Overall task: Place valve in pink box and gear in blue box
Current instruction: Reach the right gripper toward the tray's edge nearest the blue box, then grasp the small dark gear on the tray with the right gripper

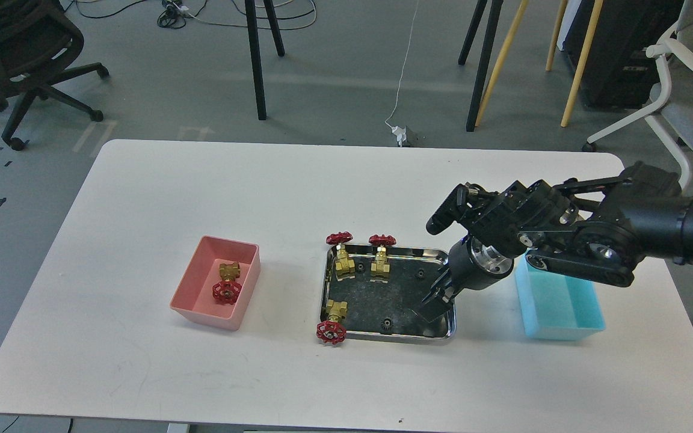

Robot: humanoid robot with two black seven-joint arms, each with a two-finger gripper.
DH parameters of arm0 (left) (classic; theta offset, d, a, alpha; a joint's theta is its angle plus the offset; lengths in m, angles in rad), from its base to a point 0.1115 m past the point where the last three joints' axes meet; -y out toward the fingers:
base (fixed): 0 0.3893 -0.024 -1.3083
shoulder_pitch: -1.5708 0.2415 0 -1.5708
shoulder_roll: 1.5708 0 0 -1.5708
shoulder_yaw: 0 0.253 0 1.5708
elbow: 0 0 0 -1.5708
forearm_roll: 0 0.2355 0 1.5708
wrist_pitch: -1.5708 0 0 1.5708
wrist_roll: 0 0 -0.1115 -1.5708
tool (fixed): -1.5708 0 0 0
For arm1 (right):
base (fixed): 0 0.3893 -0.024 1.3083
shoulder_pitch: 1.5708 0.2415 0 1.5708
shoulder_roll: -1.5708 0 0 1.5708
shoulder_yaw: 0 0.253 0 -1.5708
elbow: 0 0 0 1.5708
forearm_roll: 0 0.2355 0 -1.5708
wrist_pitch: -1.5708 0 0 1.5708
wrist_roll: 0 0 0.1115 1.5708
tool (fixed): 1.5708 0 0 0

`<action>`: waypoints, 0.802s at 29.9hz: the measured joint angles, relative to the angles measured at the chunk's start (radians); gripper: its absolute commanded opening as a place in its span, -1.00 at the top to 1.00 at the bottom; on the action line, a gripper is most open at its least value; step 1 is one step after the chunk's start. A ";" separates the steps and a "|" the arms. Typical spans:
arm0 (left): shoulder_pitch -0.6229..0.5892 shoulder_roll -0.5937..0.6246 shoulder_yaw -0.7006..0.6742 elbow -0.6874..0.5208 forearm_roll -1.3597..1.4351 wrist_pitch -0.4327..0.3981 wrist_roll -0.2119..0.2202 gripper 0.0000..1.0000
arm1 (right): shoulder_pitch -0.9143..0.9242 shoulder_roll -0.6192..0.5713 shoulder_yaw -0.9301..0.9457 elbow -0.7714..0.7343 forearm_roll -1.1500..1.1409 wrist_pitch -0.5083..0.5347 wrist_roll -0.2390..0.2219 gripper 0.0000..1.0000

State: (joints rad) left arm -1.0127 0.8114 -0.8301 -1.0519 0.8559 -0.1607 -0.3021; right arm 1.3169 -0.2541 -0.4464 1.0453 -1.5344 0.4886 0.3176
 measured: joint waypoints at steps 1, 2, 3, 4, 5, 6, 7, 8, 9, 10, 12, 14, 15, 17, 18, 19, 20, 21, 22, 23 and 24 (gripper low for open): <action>0.000 0.001 0.000 0.000 0.000 0.001 0.000 -0.98 | -0.004 0.021 -0.014 -0.020 0.000 0.000 0.000 -0.96; 0.000 0.002 0.000 0.001 0.000 0.003 0.000 -0.98 | -0.008 0.037 -0.026 -0.040 -0.001 0.000 0.000 -0.95; 0.000 0.003 0.000 0.001 0.000 0.005 0.000 -0.98 | -0.012 0.049 -0.034 -0.058 -0.001 0.000 0.000 -0.95; -0.001 0.004 0.000 0.001 0.000 0.007 -0.001 -0.98 | -0.018 0.059 -0.041 -0.077 -0.001 0.000 0.000 -0.94; -0.001 0.005 0.000 0.003 0.000 0.008 -0.002 -0.98 | -0.026 0.067 -0.045 -0.093 -0.001 0.000 0.000 -0.93; -0.001 0.007 0.000 0.006 0.000 0.010 -0.003 -0.98 | -0.032 0.074 -0.047 -0.106 -0.001 0.000 0.000 -0.91; -0.001 0.008 0.000 0.009 0.000 0.011 -0.004 -0.98 | -0.039 0.083 -0.048 -0.119 -0.001 0.000 0.000 -0.90; -0.001 0.009 -0.001 0.011 0.000 0.012 -0.005 -0.98 | -0.044 0.092 -0.049 -0.130 -0.001 0.000 0.000 -0.88; -0.001 0.009 -0.003 0.012 0.000 0.012 -0.005 -0.98 | -0.047 0.101 -0.050 -0.140 -0.001 0.000 0.000 -0.85; -0.001 0.010 -0.007 0.013 0.000 0.013 -0.006 -0.98 | -0.051 0.107 -0.050 -0.146 -0.001 0.000 0.000 -0.83; -0.001 0.011 -0.013 0.014 0.000 0.013 -0.006 -0.98 | -0.056 0.120 -0.054 -0.154 -0.001 0.000 0.001 -0.76; -0.003 0.011 -0.017 0.015 0.000 0.014 -0.006 -0.98 | -0.058 0.131 -0.070 -0.162 -0.005 0.000 0.003 -0.70; -0.004 0.011 -0.019 0.015 0.000 0.014 -0.006 -0.98 | -0.059 0.137 -0.080 -0.169 -0.009 0.000 0.007 -0.68; -0.006 0.011 -0.022 0.015 0.000 0.015 -0.006 -0.98 | -0.059 0.147 -0.094 -0.182 -0.019 0.000 0.019 -0.64; -0.007 0.011 -0.022 0.015 0.000 0.015 -0.006 -0.98 | -0.059 0.150 -0.100 -0.186 -0.025 0.000 0.023 -0.61; -0.009 0.011 -0.022 0.015 0.000 0.015 -0.006 -0.98 | -0.059 0.152 -0.104 -0.188 -0.029 0.000 0.026 -0.58; -0.010 0.011 -0.022 0.015 0.000 0.015 -0.006 -0.98 | -0.059 0.153 -0.108 -0.190 -0.032 0.000 0.027 -0.50; -0.010 0.011 -0.022 0.015 0.000 0.015 -0.006 -0.98 | -0.059 0.154 -0.111 -0.191 -0.033 0.000 0.028 -0.47; -0.010 0.011 -0.022 0.015 0.000 0.015 -0.006 -0.98 | -0.059 0.154 -0.112 -0.192 -0.034 0.000 0.029 -0.44; -0.010 0.011 -0.022 0.015 0.000 0.015 -0.006 -0.98 | -0.059 0.156 -0.113 -0.193 -0.034 0.000 0.029 -0.38; -0.010 0.011 -0.022 0.015 0.000 0.015 -0.006 -0.98 | -0.059 0.157 -0.114 -0.195 -0.034 0.000 0.029 -0.33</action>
State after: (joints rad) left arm -1.0228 0.8222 -0.8521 -1.0367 0.8560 -0.1456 -0.3084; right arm 1.2578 -0.0966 -0.5606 0.8506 -1.5689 0.4886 0.3468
